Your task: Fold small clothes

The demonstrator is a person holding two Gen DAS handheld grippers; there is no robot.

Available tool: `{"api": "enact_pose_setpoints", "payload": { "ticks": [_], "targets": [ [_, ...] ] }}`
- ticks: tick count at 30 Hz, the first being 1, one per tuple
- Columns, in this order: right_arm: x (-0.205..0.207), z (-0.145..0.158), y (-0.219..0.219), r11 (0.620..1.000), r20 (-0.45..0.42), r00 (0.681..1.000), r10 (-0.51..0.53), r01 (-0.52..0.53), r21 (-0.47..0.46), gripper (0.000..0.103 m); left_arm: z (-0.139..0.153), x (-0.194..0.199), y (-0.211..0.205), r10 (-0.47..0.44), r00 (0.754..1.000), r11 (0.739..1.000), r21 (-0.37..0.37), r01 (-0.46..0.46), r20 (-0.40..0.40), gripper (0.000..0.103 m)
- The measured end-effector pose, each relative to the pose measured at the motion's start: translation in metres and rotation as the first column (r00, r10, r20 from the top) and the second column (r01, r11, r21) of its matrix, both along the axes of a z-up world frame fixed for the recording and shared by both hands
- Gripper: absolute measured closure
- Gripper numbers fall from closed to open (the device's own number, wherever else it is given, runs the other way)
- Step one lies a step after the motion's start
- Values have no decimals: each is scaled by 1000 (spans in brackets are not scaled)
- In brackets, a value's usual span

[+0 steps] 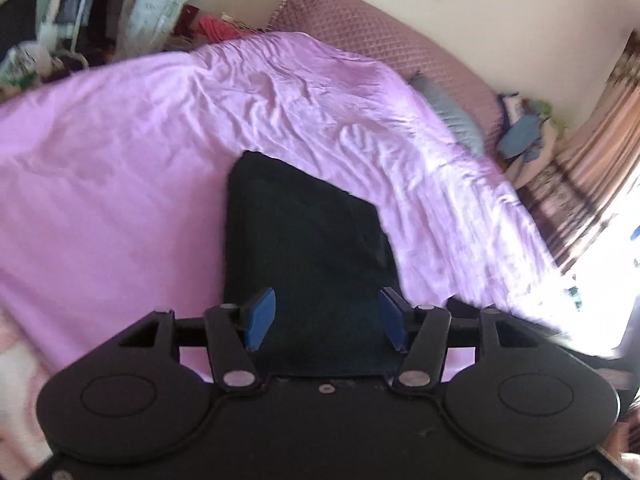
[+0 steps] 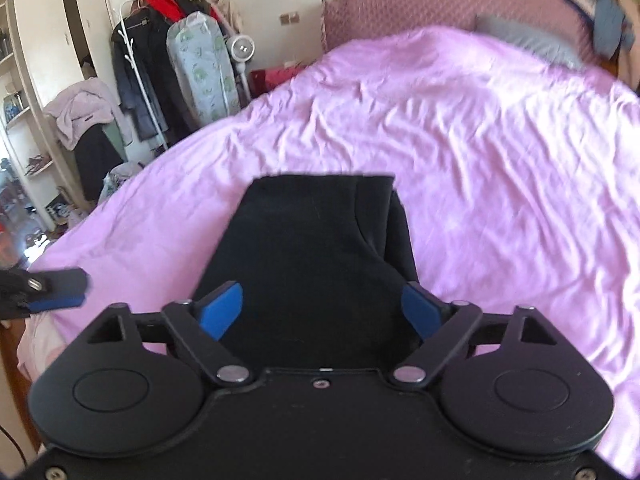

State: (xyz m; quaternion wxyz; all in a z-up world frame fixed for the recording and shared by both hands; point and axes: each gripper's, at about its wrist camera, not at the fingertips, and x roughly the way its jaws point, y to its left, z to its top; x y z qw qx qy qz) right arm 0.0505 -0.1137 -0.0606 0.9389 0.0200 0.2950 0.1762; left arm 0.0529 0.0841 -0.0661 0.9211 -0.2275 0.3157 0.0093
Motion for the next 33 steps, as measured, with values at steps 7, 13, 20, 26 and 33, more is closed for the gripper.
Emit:
{"api": "enact_pose_setpoints", "payload": {
  "ticks": [7, 13, 20, 26, 33],
  "targets": [
    [-31, 12, 29, 994, 64, 998, -26, 32, -107, 5, -4, -4, -26, 54, 995, 985, 168, -39, -87, 41],
    [-37, -2, 38, 988, 18, 999, -45, 47, -146, 5, -30, -7, -31, 68, 980, 980, 197, -31, -185, 41],
    [-44, -8, 38, 987, -16, 998, -56, 53, -153, 5, -33, -11, -35, 64, 977, 975, 223, -18, -203, 41],
    [-48, -3, 40, 982, 7, 998, -70, 70, -175, 5, -30, -13, -35, 64, 974, 975, 221, -14, -218, 41],
    [-48, -1, 40, 981, 12, 997, -74, 75, -178, 5, -26, -16, -37, 72, 973, 971, 239, -18, -220, 41]
  ]
}}
